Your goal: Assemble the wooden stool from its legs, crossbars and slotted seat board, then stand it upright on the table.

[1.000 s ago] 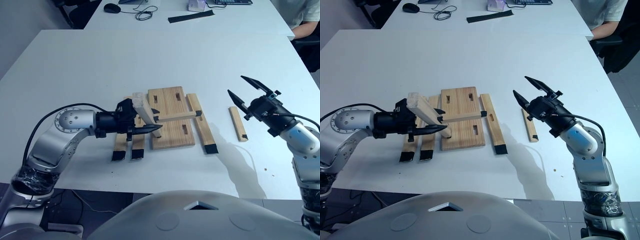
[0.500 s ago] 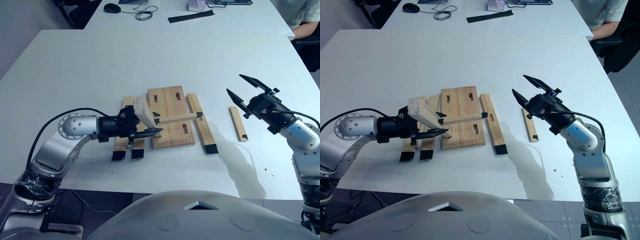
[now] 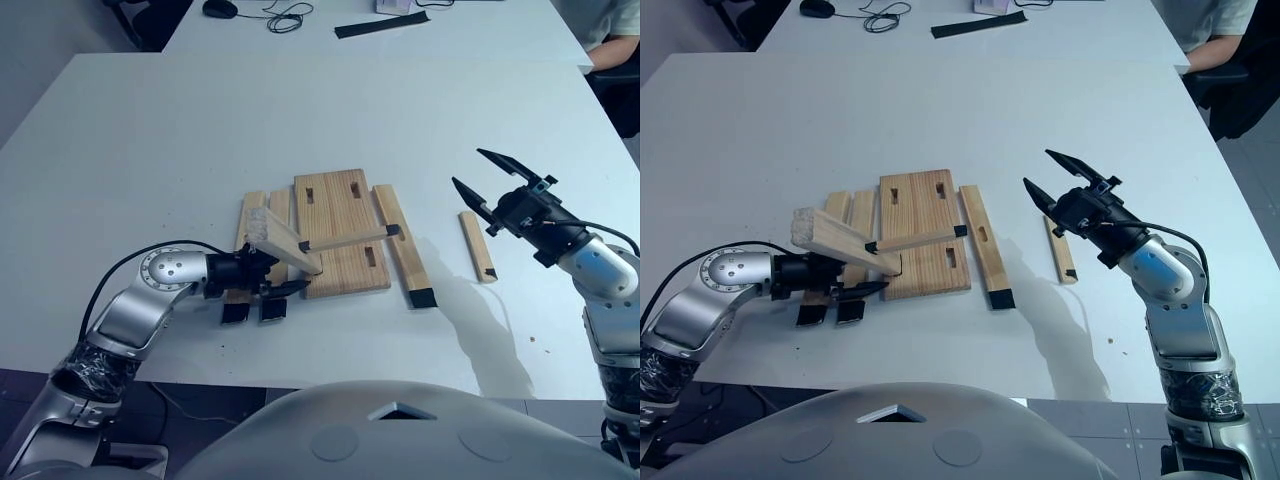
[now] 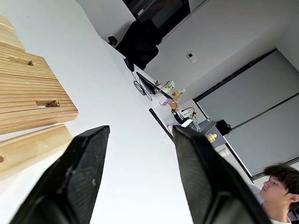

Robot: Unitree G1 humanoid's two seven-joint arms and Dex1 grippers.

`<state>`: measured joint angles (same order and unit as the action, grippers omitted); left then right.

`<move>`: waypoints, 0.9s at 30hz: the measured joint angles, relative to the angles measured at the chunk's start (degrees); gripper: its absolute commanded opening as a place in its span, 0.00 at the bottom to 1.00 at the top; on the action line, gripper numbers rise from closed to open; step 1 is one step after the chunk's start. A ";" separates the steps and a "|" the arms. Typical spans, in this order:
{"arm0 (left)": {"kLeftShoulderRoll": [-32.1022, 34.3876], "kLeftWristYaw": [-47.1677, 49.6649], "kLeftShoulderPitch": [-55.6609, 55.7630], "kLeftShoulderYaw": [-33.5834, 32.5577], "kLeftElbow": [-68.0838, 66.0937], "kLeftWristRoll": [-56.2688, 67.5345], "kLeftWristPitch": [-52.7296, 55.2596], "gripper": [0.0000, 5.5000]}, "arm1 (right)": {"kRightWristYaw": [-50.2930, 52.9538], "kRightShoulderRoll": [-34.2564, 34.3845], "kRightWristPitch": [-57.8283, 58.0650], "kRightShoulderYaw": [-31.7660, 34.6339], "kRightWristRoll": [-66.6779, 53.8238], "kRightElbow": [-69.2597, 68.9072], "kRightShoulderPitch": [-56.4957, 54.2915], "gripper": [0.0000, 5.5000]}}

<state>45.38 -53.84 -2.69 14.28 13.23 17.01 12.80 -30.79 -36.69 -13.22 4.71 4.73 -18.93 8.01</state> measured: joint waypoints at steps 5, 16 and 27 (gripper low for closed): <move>-0.30 -0.94 0.24 -4.12 1.43 1.72 1.22 0.81 | 0.07 0.00 -0.03 0.03 0.07 0.08 0.21 0.45; 8.99 -3.59 -10.39 -22.54 13.35 8.86 11.98 0.81 | 2.39 0.59 0.22 2.32 0.81 -3.23 5.91 0.45; -1.79 21.95 -18.79 -27.80 29.64 12.86 51.70 0.81 | 4.63 2.46 1.89 4.23 2.57 -7.05 10.52 0.45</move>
<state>43.60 -31.89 -21.48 -13.52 42.87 29.88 64.50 -26.16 -34.23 -11.33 8.95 7.30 -25.98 18.53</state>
